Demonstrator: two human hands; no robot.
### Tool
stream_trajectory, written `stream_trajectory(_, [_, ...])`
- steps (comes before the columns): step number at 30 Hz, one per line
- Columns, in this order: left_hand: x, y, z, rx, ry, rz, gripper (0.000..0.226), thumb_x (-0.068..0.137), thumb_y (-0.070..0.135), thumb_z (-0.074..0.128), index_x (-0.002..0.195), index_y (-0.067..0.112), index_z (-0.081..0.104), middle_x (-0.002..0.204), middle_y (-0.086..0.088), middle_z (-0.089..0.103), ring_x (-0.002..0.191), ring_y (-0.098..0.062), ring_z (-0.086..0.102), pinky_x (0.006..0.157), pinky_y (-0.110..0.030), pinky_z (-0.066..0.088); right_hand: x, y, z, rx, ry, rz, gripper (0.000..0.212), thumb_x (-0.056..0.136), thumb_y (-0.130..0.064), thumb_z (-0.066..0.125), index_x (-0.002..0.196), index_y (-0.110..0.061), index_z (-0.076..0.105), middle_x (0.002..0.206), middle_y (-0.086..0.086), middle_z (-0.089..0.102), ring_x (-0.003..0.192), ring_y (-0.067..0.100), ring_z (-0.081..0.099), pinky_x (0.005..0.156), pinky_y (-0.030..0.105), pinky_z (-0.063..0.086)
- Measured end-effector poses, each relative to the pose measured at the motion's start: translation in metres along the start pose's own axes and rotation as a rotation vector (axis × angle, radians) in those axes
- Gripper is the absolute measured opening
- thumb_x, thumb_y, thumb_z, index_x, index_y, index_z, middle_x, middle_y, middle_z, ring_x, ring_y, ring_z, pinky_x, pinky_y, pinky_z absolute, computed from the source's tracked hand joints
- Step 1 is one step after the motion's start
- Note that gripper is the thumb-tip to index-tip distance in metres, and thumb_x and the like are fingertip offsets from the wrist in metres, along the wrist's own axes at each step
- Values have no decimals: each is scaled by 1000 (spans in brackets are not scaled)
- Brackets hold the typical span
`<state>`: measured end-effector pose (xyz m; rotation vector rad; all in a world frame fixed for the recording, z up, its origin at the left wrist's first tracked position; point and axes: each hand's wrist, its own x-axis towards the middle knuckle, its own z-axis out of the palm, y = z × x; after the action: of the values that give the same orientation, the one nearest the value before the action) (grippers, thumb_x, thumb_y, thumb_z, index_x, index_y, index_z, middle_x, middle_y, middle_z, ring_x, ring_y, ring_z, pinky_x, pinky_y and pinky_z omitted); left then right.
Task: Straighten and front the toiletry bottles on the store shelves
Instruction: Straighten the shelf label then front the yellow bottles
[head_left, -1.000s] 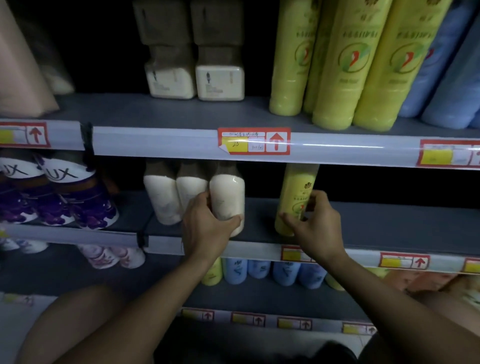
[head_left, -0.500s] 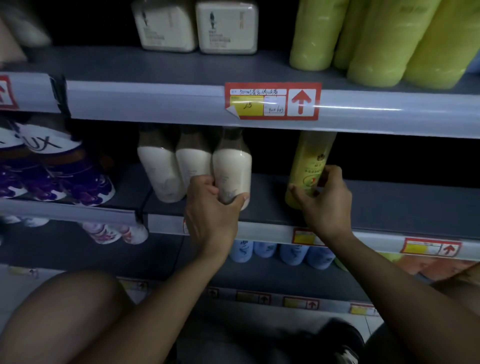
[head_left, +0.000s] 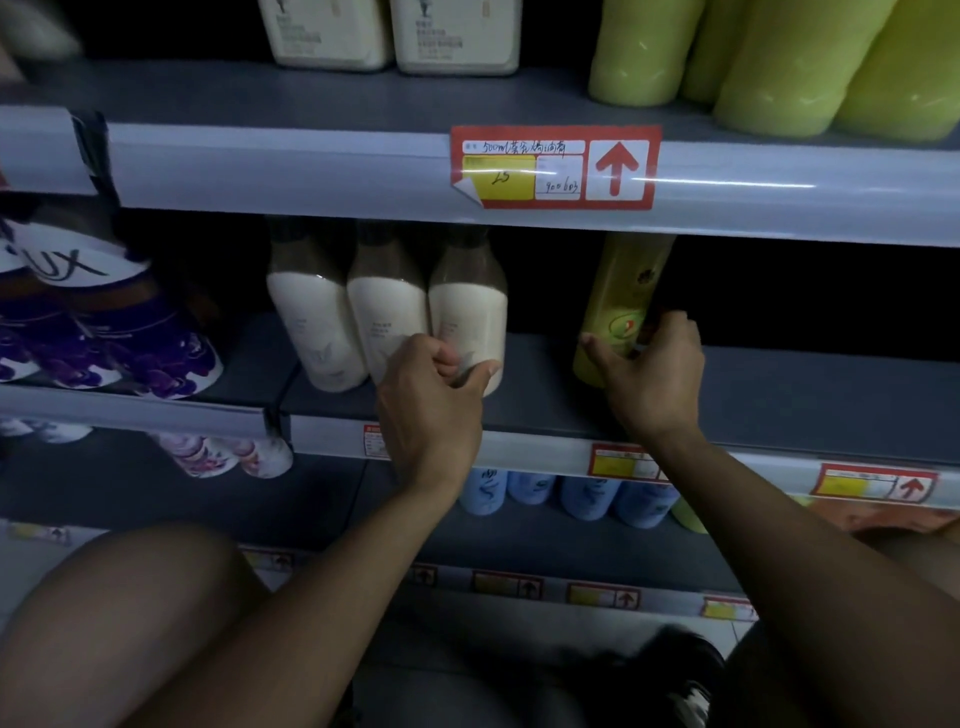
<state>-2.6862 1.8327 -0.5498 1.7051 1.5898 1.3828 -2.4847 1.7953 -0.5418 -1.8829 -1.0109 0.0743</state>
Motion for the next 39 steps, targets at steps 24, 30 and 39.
stream_trajectory(24, [-1,0,7,23,34,47,20,88,35,77,82,24,62,69,15,66,67,-9,67,69,-42,58,10,-2,16,-101,-19,99,58,79,-38,79,118,-2,57,121,20,59,107,43,60,91,50,55])
stream_trajectory(30, [-10,4,8,33,21,71,20,87,37,76,80,25,61,68,13,65,66,-8,65,65,-40,57,14,0,17,-111,-50,123,55,82,-36,81,117,2,62,122,23,60,108,44,60,89,46,53])
stream_trajectory(39, [-18,6,7,58,-35,82,21,88,35,75,78,25,60,65,13,64,62,-12,66,61,-40,58,12,-3,17,-111,-70,122,52,85,-36,79,114,3,62,122,22,59,108,45,58,89,46,51])
